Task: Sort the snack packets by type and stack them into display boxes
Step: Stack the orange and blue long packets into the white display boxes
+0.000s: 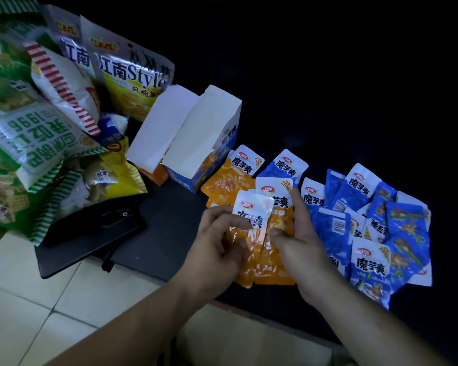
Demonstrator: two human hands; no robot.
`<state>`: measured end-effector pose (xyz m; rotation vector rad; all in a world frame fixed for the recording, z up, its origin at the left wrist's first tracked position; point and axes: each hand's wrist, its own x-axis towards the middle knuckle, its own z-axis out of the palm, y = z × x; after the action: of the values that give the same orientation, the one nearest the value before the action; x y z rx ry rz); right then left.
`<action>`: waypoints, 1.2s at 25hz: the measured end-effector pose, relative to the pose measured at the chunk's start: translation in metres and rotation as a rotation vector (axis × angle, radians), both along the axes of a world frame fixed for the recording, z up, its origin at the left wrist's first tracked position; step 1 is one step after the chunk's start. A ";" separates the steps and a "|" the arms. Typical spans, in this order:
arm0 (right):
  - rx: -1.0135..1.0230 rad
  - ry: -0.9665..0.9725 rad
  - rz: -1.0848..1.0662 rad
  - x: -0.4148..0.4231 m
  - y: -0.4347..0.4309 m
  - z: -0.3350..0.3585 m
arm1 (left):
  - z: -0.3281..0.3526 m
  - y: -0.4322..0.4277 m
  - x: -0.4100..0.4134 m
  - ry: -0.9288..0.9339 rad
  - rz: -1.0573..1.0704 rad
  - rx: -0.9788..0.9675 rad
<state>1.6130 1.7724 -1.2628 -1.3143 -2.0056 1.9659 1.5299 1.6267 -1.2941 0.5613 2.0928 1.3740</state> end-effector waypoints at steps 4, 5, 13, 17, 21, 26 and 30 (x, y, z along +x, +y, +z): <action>-0.047 0.046 -0.012 0.001 -0.006 -0.002 | 0.010 0.006 -0.001 -0.217 0.225 0.048; -0.071 0.065 -0.030 -0.001 -0.009 -0.002 | 0.008 0.009 0.001 -0.213 0.235 0.059; -0.066 0.140 -0.088 -0.022 -0.028 0.002 | 0.027 0.013 0.016 -0.397 0.156 0.211; -0.084 0.129 -0.044 -0.033 -0.034 0.009 | 0.039 -0.002 0.006 -0.420 0.036 0.267; 0.054 0.116 0.106 -0.052 -0.025 0.026 | 0.035 -0.026 -0.019 -0.382 0.022 0.244; 0.060 0.128 0.302 -0.074 -0.006 0.036 | 0.039 -0.050 -0.029 -0.410 -0.061 0.133; 0.065 0.079 0.428 -0.078 -0.015 0.027 | 0.038 -0.052 -0.041 -0.386 -0.044 0.149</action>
<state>1.5347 1.7571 -1.2363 -0.8288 -2.4464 2.0424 1.4886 1.5749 -1.2564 0.3628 1.6723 1.4874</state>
